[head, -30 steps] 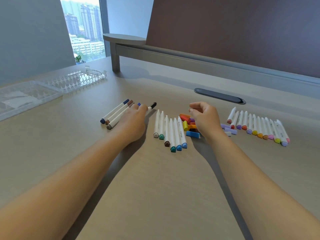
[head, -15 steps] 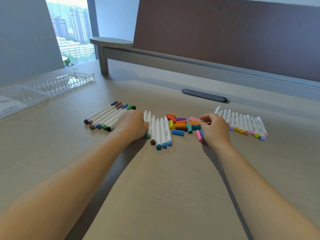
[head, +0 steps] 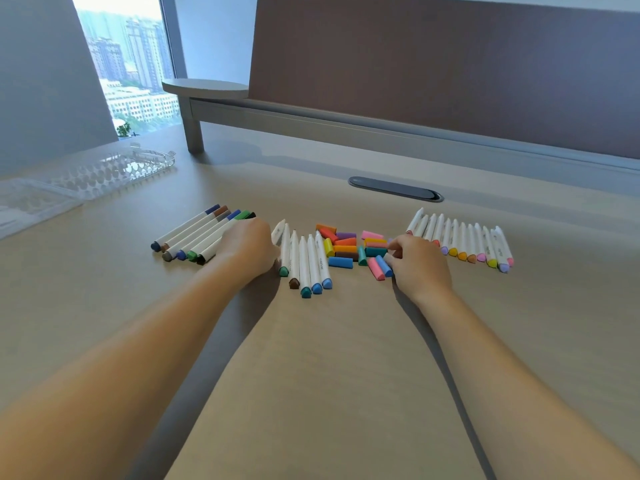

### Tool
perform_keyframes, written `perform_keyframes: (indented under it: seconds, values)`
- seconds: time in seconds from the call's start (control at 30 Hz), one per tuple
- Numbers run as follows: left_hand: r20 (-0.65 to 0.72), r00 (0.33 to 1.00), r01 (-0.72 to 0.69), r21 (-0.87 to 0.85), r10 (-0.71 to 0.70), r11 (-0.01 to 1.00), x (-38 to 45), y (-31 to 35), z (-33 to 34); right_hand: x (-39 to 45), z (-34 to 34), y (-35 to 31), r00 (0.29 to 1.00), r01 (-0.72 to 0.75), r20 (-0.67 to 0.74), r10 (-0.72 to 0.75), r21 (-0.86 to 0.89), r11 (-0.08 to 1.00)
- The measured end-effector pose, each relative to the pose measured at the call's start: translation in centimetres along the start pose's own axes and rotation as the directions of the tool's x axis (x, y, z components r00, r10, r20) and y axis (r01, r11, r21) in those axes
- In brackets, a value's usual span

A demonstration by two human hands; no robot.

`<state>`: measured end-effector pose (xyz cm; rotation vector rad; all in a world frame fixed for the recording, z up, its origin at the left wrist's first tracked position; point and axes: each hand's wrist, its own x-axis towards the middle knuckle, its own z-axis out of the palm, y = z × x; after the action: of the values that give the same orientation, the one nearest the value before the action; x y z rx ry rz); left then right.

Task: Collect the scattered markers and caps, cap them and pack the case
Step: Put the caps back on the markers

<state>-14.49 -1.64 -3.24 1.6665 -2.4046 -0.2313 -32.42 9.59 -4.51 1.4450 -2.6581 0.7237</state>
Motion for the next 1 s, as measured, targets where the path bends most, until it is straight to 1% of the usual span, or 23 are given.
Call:
perform_keyframes:
  seconds: [0.07, 0.1, 0.2, 0.27, 0.33, 0.43, 0.5, 0.63, 0.83, 0.9, 1.0]
  values:
    - [-0.039, 0.999, -0.017, -0.087, 0.013, 0.996, -0.5, -0.2, -0.1, -0.2, -0.1, 0.1, 0.998, 0.018, -0.053, -0.017, 0.034, 0.999]
    - [-0.065, 0.997, -0.040, -0.126, 0.032, 0.991, -0.7, -0.3, -0.1, -0.3, -0.2, 0.0, 0.997, 0.032, -0.075, -0.026, 0.081, 0.996]
    - [-0.146, 0.983, -0.146, -0.222, 0.115, 0.964, -1.7, -0.5, -0.4, -0.7, -0.7, -0.9, 0.995, 0.050, -0.103, -0.017, 0.332, 0.942]
    - [-0.158, 0.966, -0.236, -0.215, 0.205, 0.948, -2.5, -0.6, -0.6, -1.0, -1.0, -1.7, 0.995, 0.055, -0.099, -0.008, 0.486, 0.872]
    - [-0.158, 0.945, -0.312, -0.171, 0.287, 0.934, -3.0, -0.9, -0.7, -1.3, -1.2, -2.7, 0.998, 0.051, -0.065, -0.016, 0.593, 0.804]
    - [-0.154, 0.933, -0.351, -0.183, 0.326, 0.918, -3.4, -1.2, -1.1, -1.6, -1.5, -3.9, 0.999, 0.028, 0.012, -0.052, 0.713, 0.700]
    - [-0.155, 0.933, -0.350, -0.187, 0.324, 0.918, -3.5, -1.4, -1.4, -1.8, -1.6, -4.4, 0.997, 0.028, 0.027, -0.074, 0.754, 0.656]
    - [-0.150, 0.933, -0.353, -0.181, 0.329, 0.918, -3.4, -1.6, -1.5, -1.8, -1.6, -4.9, 0.994, 0.030, 0.037, -0.098, 0.793, 0.608]
    - [-0.113, 0.927, -0.374, -0.203, 0.357, 0.905, -3.5, -1.8, -1.6, -1.8, -1.3, -5.2, 0.988, -0.004, 0.090, -0.123, 0.821, 0.570]
    - [-0.100, 0.926, -0.377, -0.242, 0.363, 0.894, -3.6, -1.8, -1.8, -1.7, -1.1, -5.4, 0.990, -0.031, 0.101, -0.101, 0.843, 0.536]
    - [-0.064, 0.933, -0.355, -0.326, 0.354, 0.876, -3.8, -1.5, -2.1, -1.3, -0.8, -5.8, 0.995, -0.077, 0.096, -0.018, 0.882, 0.465]
